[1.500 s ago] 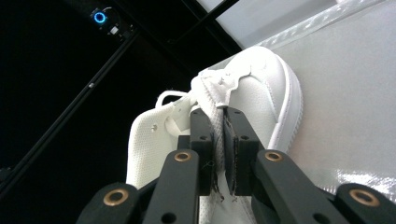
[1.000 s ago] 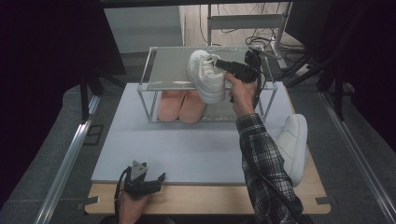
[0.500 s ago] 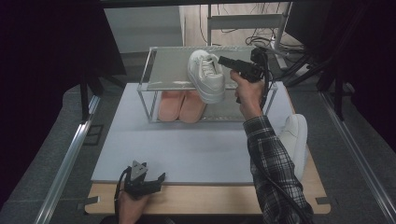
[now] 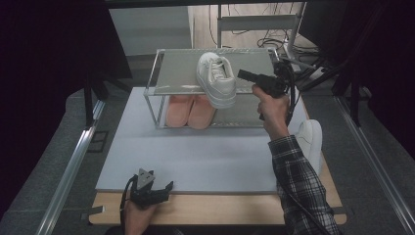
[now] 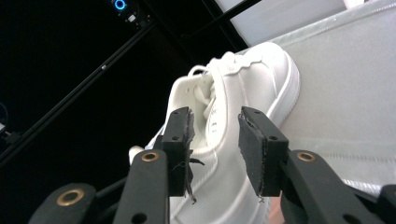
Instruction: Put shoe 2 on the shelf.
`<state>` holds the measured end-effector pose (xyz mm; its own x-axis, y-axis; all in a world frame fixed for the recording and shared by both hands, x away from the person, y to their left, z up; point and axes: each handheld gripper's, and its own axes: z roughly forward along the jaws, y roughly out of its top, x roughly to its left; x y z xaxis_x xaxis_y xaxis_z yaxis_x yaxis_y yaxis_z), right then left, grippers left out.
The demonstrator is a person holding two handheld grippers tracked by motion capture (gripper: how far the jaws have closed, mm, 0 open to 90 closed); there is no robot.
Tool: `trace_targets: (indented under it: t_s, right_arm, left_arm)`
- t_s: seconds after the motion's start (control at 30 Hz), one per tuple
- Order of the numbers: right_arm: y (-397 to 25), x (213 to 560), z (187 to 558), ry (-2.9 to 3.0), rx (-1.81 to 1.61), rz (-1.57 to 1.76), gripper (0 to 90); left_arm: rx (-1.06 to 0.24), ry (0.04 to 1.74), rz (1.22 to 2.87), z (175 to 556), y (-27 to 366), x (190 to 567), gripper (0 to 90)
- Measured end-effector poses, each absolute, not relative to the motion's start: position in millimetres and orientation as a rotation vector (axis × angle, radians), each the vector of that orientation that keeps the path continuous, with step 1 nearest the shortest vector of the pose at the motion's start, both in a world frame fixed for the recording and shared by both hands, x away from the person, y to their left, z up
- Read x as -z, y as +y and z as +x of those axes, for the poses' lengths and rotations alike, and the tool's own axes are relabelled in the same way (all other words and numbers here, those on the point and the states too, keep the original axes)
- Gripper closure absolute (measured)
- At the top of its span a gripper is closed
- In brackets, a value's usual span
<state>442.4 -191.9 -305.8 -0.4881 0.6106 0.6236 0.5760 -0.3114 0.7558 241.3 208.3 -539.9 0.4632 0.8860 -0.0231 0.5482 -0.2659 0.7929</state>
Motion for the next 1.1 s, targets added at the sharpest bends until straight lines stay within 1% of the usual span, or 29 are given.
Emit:
trace_targets:
  t_s: [0.1, 0.27, 0.37, 0.5, 0.6, 0.8, 1.1]
  right_arm:
    - [-194.9, 308.9, 434.8, 1.839, -1.954, 1.552, 67.5]
    - [-195.2, 315.2, 423.2, 1.883, -1.912, 1.501, 69.5]
    - [-194.0, 320.8, 416.8, 1.912, -1.916, 1.486, 73.9]
    - [-189.2, 328.9, 408.9, 1.982, -1.939, 1.442, 83.9]
    - [-183.0, 334.6, 403.1, 2.027, -1.919, 1.388, 89.5]
    - [-172.4, 346.8, 396.2, 2.101, -1.901, 1.345, 90.0]
    - [-166.0, 352.3, 397.6, 2.12, -1.868, 1.35, 90.0]
  left_arm:
    - [-0.562, 1.197, 1.95, 241.3, 208.3, 539.8, 13.1]
    - [-0.562, 1.196, 1.948, 241.3, 208.2, 539.9, 13.2]
    - [-0.562, 1.196, 1.948, 241.3, 208.2, 539.9, 13.2]
    - [-0.562, 1.196, 1.948, 241.3, 208.2, 540.0, 13.1]
    - [-0.562, 1.196, 1.948, 241.3, 208.2, 540.0, 13.2]
    - [-0.562, 1.196, 1.949, 241.3, 208.2, 539.9, 13.1]
    - [-0.562, 1.196, 1.948, 241.3, 208.3, 540.0, 13.1]
